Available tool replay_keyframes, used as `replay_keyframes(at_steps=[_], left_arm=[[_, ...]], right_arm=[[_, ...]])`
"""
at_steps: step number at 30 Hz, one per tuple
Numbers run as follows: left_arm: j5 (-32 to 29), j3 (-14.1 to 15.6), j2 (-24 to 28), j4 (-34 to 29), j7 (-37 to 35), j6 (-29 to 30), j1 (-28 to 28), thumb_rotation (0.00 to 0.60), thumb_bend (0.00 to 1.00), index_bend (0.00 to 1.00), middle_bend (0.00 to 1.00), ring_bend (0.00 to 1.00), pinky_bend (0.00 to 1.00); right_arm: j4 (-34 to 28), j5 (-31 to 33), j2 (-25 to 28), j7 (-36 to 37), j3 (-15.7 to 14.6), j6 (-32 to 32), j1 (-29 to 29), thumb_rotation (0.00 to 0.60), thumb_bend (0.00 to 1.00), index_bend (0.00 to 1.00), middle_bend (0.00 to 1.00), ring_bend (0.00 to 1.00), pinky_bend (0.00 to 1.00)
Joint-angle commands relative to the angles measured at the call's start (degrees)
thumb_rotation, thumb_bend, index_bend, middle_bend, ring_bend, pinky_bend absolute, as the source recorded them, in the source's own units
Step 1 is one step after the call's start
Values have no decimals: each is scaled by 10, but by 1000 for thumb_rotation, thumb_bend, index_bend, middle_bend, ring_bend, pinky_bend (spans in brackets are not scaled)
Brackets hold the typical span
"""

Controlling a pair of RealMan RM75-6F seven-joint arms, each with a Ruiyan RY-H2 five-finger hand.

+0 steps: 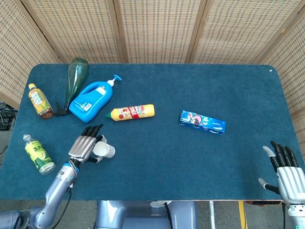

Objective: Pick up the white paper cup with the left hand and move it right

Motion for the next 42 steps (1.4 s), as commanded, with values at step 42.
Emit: replay_keyframes(at_steps=[42], left_arm=[[-212, 37, -2, -57, 229, 9, -111, 600, 191, 253, 0, 0, 0]], right_arm=[[1, -5, 5, 15, -1, 9, -6, 600, 130, 0, 0, 0, 0]])
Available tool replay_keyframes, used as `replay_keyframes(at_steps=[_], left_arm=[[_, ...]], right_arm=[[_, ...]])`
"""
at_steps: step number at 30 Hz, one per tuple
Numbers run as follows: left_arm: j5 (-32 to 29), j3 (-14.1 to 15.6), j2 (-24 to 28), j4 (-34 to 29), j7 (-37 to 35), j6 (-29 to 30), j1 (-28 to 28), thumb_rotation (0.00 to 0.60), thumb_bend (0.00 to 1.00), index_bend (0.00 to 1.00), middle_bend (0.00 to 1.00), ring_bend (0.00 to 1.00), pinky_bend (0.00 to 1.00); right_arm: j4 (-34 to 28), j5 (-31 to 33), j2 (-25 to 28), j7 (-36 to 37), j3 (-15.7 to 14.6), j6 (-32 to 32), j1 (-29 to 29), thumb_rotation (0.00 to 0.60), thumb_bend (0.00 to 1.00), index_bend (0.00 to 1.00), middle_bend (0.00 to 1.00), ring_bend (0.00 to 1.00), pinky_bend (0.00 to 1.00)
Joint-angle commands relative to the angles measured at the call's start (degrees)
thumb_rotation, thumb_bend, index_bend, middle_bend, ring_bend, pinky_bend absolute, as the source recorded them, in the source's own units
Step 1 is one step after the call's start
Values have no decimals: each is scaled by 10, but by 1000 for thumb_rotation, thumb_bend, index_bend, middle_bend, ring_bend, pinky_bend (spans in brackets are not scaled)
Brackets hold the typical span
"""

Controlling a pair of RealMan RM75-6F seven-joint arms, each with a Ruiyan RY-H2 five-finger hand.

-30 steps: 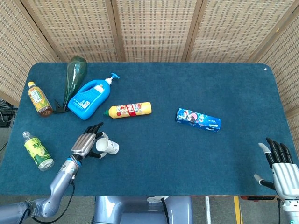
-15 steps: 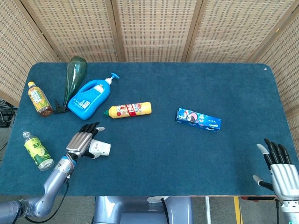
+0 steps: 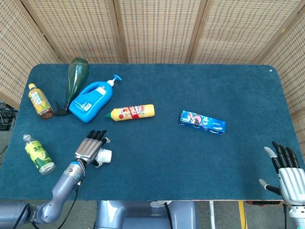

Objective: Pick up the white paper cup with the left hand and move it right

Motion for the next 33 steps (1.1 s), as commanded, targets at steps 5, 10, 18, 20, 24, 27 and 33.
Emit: replay_keyframes(at_steps=[5, 10, 18, 20, 24, 27, 33], left_arm=[[-41, 13, -14, -20, 49, 34, -26, 600, 195, 324, 0, 0, 0], [-54, 17, -19, -21, 61, 43, -33, 600, 201, 338, 0, 0, 0], [-47, 24, -34, -17, 59, 59, -36, 600, 258, 411, 0, 0, 0], [-39, 24, -33, -17, 49, 61, -33, 600, 264, 424, 0, 0, 0], [-9, 19, -30, -13, 10, 64, -21, 600, 264, 414, 0, 0, 0], [13, 16, -30, -8, -22, 63, -11, 600, 258, 394, 0, 0, 0], [109, 5, -43, 30, -158, 61, 27, 600, 239, 369, 0, 0, 0]], right_arm=[[1, -1, 0, 2, -1, 1, 0, 600, 131, 0, 0, 0, 0], [0, -4, 1, 2, -2, 0, 0, 600, 131, 0, 0, 0, 0], [0, -5, 1, 6, -3, 2, -2, 600, 131, 0, 0, 0, 0], [1, -6, 2, 7, -2, 3, -2, 600, 131, 0, 0, 0, 0], [1, -6, 2, 8, -2, 5, -2, 600, 131, 0, 0, 0, 0], [1, -7, 2, 10, -2, 6, -3, 600, 130, 0, 0, 0, 0], [2, -7, 1, 10, -2, 6, -3, 600, 131, 0, 0, 0, 0]])
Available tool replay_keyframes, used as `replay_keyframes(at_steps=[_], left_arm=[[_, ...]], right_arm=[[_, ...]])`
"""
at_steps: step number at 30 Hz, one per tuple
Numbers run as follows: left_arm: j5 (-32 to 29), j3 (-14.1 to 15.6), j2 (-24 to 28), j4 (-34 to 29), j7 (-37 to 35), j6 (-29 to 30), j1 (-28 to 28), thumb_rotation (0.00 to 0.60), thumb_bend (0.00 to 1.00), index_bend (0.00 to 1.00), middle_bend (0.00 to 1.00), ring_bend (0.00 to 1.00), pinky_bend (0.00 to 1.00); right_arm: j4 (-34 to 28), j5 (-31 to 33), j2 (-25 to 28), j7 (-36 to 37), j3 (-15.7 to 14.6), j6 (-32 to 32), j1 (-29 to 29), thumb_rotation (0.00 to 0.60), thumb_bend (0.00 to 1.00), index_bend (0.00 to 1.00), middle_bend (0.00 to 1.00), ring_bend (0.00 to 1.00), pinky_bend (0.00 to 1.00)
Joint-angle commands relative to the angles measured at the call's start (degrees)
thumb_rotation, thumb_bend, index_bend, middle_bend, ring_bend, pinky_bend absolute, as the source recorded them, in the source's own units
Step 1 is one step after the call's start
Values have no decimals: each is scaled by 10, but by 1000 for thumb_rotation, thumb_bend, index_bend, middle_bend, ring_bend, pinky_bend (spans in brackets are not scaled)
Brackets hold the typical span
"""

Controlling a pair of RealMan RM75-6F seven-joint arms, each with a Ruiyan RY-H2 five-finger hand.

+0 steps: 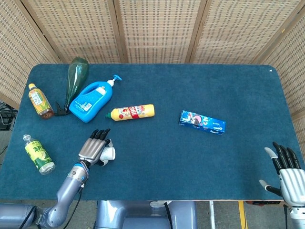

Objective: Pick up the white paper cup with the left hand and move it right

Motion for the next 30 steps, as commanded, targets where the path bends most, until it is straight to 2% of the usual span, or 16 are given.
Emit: replay_keyframes(at_steps=[1, 8, 16, 22, 26, 30], left_arm=[[92, -12, -18, 45, -123, 3, 38, 600, 238, 371, 0, 0, 0], [215, -35, -80, 143, -363, 28, 85, 600, 237, 406, 0, 0, 0], [295, -28, -121, 244, -517, 12, 97, 600, 233, 412, 0, 0, 0], [329, -15, -137, 307, -600, -14, 99, 600, 222, 413, 0, 0, 0], [345, -9, -141, 337, -619, -16, 103, 600, 221, 413, 0, 0, 0], [355, -7, -134, 340, -631, -17, 106, 600, 218, 413, 0, 0, 0]], right_arm=[[0, 0, -1, -2, -1, -2, 0, 600, 130, 0, 0, 0, 0], [2, 0, -6, -7, -2, -5, 1, 600, 131, 0, 0, 0, 0], [4, -1, -8, -10, -4, -8, 1, 600, 131, 0, 0, 0, 0], [7, -5, -11, -14, -6, -8, 2, 600, 131, 0, 0, 0, 0], [7, -4, -11, -12, -6, -9, 2, 600, 131, 0, 0, 0, 0], [8, -5, -12, -14, -7, -11, 2, 600, 131, 0, 0, 0, 0]])
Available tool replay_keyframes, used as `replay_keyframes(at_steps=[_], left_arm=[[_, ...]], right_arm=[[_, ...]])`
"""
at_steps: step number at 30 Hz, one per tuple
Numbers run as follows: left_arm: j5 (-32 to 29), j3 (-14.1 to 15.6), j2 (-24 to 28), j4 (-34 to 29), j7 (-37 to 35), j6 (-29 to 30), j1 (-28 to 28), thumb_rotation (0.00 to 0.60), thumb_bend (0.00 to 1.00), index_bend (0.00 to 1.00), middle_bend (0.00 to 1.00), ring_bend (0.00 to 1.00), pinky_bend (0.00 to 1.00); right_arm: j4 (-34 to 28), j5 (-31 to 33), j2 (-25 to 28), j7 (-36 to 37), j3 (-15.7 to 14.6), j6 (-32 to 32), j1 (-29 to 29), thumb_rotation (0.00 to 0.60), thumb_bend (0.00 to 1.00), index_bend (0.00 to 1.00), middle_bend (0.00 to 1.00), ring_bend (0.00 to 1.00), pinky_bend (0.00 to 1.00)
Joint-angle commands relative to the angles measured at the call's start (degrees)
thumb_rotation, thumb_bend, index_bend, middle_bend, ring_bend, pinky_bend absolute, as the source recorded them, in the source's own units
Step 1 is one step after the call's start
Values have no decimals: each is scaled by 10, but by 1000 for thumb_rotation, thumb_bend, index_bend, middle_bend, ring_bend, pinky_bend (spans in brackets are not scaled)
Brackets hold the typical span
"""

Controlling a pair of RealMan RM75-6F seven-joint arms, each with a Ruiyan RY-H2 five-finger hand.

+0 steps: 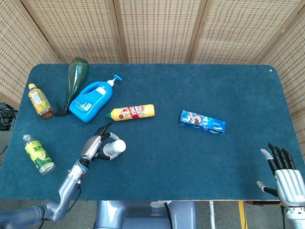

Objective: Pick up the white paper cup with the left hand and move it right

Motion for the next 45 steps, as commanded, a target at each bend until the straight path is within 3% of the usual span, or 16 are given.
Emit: replay_keyframes(at_steps=[1, 12, 22, 27, 34, 37, 43, 45], left_arm=[[8, 5, 10, -3, -10, -6, 3, 600, 215, 411, 0, 0, 0], [25, 21, 63, -24, -5, -12, 18, 600, 203, 401, 0, 0, 0], [62, 37, 96, -32, -10, 14, 34, 600, 197, 124, 0, 0, 0], [68, 37, 116, -50, 3, 45, 51, 600, 198, 83, 0, 0, 0], [58, 29, 155, -58, 166, 139, 105, 600, 247, 50, 0, 0, 0], [36, 41, 204, -109, 265, 173, 146, 600, 256, 34, 0, 0, 0], [28, 45, 241, -157, 386, 235, 193, 600, 252, 0, 0, 0, 0], [32, 47, 246, -168, 395, 245, 202, 600, 252, 0, 0, 0, 0]], right_arm=[[0, -2, 0, -1, -1, 0, 0, 600, 131, 0, 0, 0, 0], [-3, -4, 3, 4, -3, 2, -1, 600, 131, 0, 0, 0, 0], [-3, -5, 3, 5, -4, 3, -2, 600, 130, 0, 0, 0, 0], [-3, -5, 4, 6, -3, 6, -3, 600, 131, 0, 0, 0, 0], [2, -5, -1, -8, -1, 9, -4, 600, 131, 0, 0, 0, 0], [4, -6, -7, -29, 1, 11, -4, 600, 131, 0, 0, 0, 0], [1, -12, -14, -48, 0, 17, -6, 600, 131, 0, 0, 0, 0], [2, -14, -14, -49, -1, 18, -6, 600, 131, 0, 0, 0, 0]])
